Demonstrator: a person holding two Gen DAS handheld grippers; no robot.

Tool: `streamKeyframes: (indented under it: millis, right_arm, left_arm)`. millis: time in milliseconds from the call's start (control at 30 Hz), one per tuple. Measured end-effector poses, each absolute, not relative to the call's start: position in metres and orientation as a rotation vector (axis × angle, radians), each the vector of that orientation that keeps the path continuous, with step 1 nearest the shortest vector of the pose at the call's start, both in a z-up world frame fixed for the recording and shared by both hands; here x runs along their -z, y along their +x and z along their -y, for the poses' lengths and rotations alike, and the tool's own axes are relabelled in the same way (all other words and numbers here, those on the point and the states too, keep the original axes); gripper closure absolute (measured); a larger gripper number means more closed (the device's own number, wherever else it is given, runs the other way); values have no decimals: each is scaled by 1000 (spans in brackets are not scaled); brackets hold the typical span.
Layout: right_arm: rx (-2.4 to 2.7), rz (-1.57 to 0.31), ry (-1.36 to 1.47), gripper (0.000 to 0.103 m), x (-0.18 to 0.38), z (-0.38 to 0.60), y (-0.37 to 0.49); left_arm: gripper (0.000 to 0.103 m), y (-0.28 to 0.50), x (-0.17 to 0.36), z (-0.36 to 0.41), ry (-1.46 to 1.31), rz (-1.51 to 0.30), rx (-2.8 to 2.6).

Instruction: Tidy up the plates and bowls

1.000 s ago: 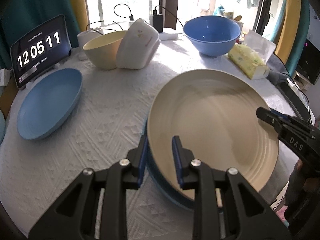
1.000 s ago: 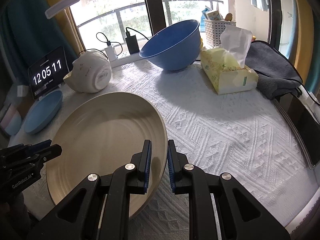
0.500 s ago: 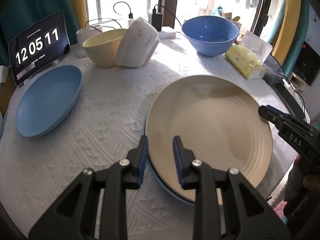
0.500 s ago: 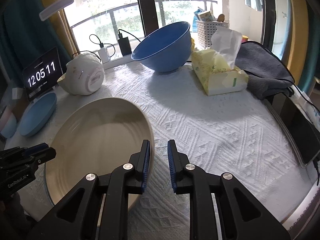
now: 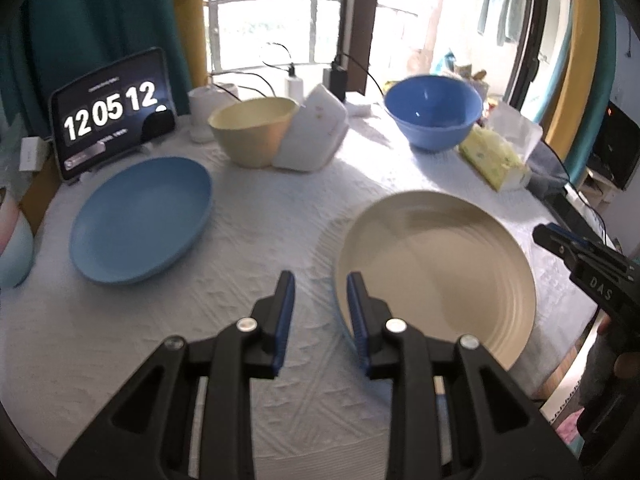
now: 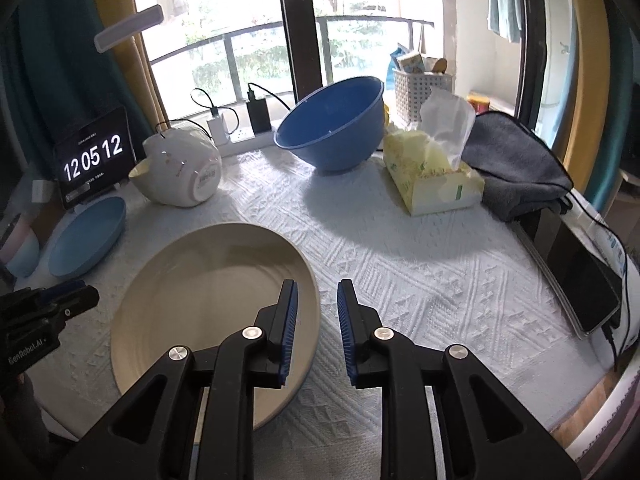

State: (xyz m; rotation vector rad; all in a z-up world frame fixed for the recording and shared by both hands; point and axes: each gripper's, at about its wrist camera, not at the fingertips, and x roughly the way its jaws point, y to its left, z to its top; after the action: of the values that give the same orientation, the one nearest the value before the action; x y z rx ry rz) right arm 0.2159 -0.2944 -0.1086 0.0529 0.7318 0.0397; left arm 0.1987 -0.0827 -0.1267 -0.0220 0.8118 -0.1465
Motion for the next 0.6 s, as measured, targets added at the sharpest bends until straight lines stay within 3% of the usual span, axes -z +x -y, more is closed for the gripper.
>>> streamKeyframes:
  millis: [600]
  right_arm:
    - [-125,-676,-36,81,80,220,210]
  left_arm:
    - [73,170,99,-6,-112,-687,49]
